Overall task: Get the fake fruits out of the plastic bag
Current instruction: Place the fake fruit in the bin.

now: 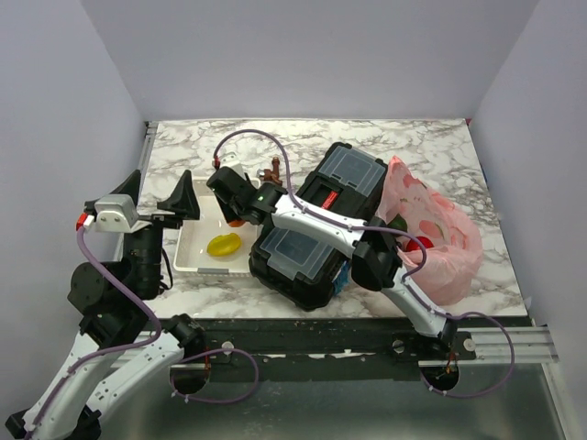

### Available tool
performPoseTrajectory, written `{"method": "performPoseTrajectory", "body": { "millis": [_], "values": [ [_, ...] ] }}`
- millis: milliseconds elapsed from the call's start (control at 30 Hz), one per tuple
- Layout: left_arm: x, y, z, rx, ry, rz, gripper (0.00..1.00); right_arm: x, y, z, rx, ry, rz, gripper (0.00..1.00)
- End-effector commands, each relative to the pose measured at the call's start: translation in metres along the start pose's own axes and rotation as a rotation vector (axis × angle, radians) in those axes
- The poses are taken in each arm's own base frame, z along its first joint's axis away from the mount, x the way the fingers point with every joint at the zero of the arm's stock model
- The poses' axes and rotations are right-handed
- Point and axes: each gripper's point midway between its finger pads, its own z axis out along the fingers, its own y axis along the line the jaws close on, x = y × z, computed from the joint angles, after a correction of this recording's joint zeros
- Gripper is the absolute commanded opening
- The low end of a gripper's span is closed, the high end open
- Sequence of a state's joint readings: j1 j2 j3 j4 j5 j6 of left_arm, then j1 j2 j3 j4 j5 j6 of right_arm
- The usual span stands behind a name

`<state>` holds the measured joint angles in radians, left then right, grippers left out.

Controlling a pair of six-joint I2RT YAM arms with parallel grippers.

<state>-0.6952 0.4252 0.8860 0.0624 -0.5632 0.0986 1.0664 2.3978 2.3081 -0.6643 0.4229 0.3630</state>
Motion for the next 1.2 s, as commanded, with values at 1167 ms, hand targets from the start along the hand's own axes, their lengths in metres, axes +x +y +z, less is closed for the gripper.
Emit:
{"method": "performPoseTrajectory", "body": {
  "millis": [1167],
  "values": [
    [0.02, -0.013, 0.014, 0.037, 0.053, 0.001, 0.99, -0.122, -0.093, -0.24, 0.027, -0.372, 0.171, 0.81]
  ]
}}
